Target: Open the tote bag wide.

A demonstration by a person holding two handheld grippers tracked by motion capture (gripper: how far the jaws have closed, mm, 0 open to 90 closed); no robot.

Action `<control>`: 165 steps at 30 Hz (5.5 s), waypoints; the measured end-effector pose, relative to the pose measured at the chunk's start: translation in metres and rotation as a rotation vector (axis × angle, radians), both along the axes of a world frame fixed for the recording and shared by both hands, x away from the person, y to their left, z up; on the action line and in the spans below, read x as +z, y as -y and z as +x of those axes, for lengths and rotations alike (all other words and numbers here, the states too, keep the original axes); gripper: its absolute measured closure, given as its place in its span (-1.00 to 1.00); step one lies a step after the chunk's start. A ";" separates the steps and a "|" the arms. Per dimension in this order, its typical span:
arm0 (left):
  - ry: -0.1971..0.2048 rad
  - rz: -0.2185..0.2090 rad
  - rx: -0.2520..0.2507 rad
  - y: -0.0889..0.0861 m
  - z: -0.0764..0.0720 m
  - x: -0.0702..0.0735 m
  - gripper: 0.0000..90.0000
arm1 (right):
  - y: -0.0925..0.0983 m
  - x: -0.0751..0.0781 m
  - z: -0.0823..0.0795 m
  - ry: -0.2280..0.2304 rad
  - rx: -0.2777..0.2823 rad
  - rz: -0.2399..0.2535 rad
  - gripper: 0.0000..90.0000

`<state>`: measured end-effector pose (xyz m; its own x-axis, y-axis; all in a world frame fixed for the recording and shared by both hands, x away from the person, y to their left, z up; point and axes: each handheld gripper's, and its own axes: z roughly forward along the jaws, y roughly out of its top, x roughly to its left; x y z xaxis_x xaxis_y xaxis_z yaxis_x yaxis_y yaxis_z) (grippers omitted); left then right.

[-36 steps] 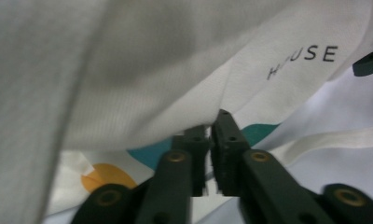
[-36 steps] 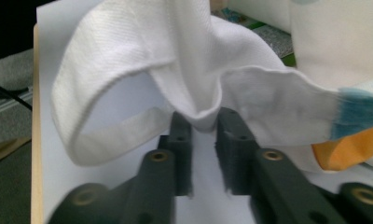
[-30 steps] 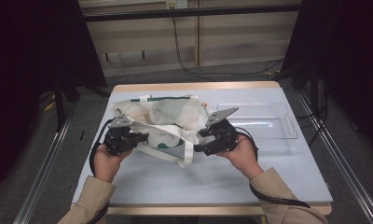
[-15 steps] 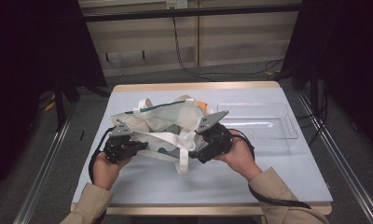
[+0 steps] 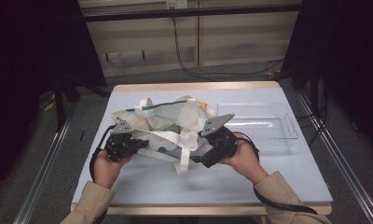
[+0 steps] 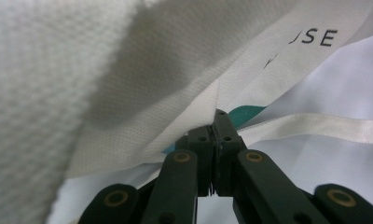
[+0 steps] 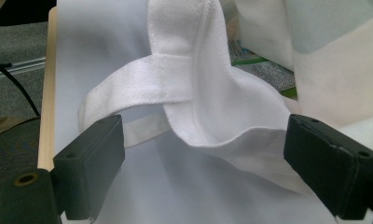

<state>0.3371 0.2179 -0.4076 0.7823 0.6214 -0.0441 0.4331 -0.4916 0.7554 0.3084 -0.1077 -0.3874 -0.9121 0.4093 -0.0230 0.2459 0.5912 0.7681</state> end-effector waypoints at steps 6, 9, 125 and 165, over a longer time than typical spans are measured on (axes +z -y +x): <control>-0.009 -0.006 -0.006 0.002 -0.001 0.001 0.98 | -0.011 -0.002 0.002 0.001 0.024 -0.008 -0.74; -0.020 -0.008 -0.010 0.001 -0.001 0.000 0.99 | -0.020 -0.005 0.006 0.012 0.029 -0.011 -0.66; -0.068 0.014 0.254 0.027 0.106 0.073 0.99 | 0.004 -0.042 -0.004 -0.202 0.007 -0.022 0.30; -0.074 0.006 0.244 0.029 0.105 0.076 0.99 | -0.077 -0.041 0.029 -0.232 0.098 0.001 0.77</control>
